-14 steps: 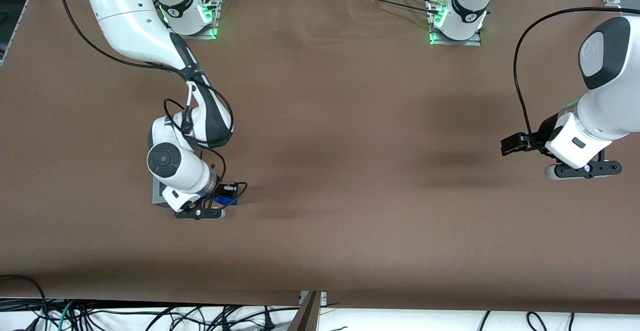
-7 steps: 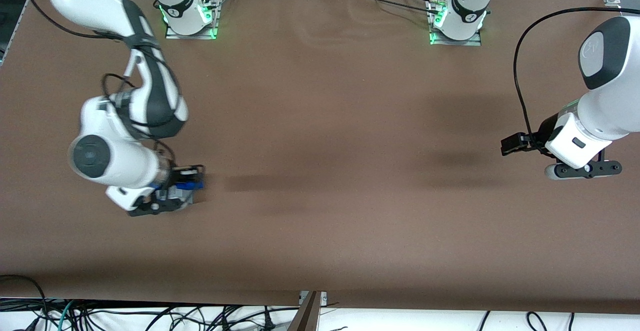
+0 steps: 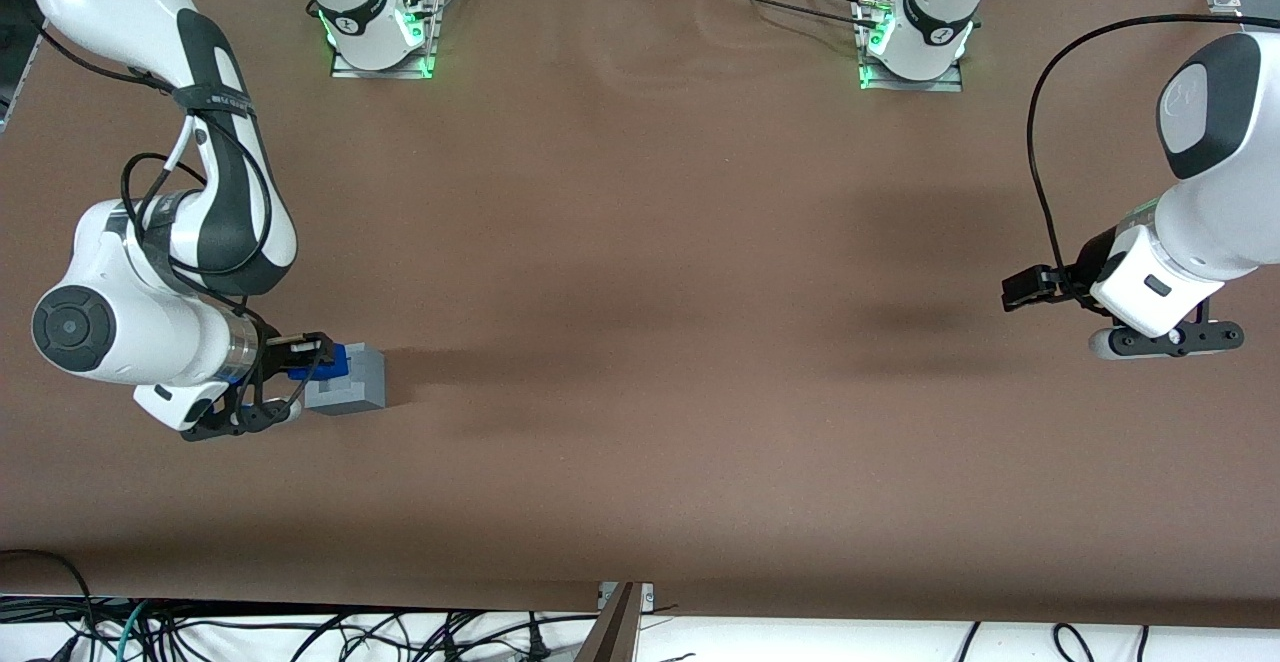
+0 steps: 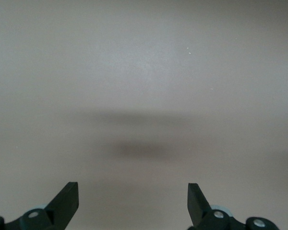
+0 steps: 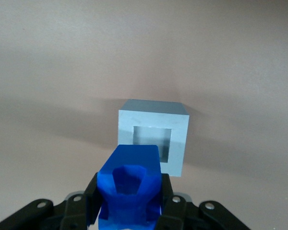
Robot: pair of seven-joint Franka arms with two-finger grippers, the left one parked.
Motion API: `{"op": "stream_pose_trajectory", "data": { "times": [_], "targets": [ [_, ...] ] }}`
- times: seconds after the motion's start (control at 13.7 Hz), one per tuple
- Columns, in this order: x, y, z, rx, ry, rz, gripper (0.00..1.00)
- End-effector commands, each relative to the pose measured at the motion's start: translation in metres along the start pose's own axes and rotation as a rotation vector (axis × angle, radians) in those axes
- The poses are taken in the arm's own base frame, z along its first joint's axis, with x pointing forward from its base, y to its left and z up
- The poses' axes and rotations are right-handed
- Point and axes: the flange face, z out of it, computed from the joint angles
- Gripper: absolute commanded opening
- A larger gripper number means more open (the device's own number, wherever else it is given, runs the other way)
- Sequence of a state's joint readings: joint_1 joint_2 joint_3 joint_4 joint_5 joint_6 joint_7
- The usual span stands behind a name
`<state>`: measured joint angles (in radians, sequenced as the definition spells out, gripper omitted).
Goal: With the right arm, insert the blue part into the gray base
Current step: 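Lift the blue block and carry it over the gray base's hole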
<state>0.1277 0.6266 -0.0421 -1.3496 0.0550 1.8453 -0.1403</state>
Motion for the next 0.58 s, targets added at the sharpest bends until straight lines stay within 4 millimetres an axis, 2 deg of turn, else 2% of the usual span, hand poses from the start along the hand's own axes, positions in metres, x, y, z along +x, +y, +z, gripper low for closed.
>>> {"op": "stream_pose_trajectory", "data": {
  "times": [0.0, 0.36, 0.51],
  "targets": [
    [0.001, 0.006, 0.005, 0.006, 0.008, -0.01, 0.24],
    [0.004, 0.009, 0.026, 0.003, -0.017, 0.034, 0.24],
    [0.005, 0.013, 0.025, 0.001, -0.004, 0.037, 0.24]
  ]
}}
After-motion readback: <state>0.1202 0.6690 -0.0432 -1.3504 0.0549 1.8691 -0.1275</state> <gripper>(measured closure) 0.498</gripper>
